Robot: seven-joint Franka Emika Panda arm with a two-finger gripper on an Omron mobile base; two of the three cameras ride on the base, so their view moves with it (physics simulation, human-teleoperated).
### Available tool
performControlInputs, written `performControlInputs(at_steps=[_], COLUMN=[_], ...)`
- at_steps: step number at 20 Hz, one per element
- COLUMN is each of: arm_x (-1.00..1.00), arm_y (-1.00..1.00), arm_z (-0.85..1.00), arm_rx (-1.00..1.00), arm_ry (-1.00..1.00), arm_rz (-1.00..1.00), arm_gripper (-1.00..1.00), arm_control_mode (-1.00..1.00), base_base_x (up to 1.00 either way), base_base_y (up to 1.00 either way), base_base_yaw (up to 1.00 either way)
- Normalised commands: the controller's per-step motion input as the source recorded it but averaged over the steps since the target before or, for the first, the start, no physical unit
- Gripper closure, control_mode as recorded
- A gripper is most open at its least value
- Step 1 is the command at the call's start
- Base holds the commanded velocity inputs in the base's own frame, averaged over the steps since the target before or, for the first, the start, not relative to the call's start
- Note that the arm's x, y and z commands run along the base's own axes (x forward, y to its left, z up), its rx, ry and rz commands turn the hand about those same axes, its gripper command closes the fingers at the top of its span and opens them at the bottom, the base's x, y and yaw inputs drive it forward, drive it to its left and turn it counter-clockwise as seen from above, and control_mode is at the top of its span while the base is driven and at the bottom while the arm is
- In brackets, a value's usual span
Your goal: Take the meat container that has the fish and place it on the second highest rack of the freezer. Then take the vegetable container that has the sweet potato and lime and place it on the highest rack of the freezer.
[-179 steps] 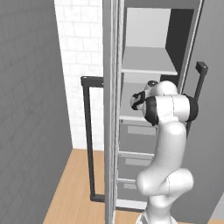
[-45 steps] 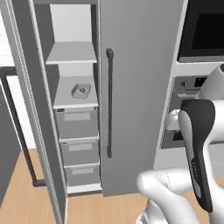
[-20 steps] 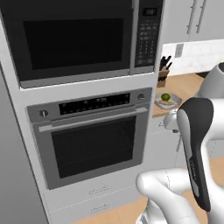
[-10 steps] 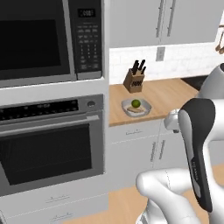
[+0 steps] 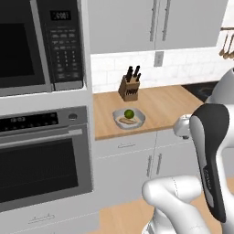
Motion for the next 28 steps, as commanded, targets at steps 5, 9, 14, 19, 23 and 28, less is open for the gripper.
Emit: performControlInputs(at_steps=[5, 9, 14, 19, 23, 28], arm_x=[0.0, 0.0, 0.0, 0.0, 0.0, 0.43], arm_y=[0.0, 0.0, 0.0, 0.0, 0.0, 0.1], arm_z=[0.0, 0.0, 0.0, 0.0, 0.0, -0.05], arm_rx=[0.0, 0.0, 0.0, 0.0, 0.0, 0.01], arm_ry=[0.0, 0.0, 0.0, 0.0, 0.0, 0.0], arm_rz=[0.0, 0.0, 0.0, 0.0, 0.0, 0.0], arm_gripper=[-1.0, -1.0, -1.0, -1.0, -1.0, -1.0], arm_control_mode=[1.0, 1.0, 1.0, 1.0, 1.0, -1.0], base_base_x=[0.61, 0.48, 0.49, 0.43, 0.37, 0.2], base_base_y=[-0.48, -0.56, -0.28, 0.01, 0.16, 0.12], base_base_yaw=[0.08, 0.02, 0.0, 0.0, 0.0, 0.0])
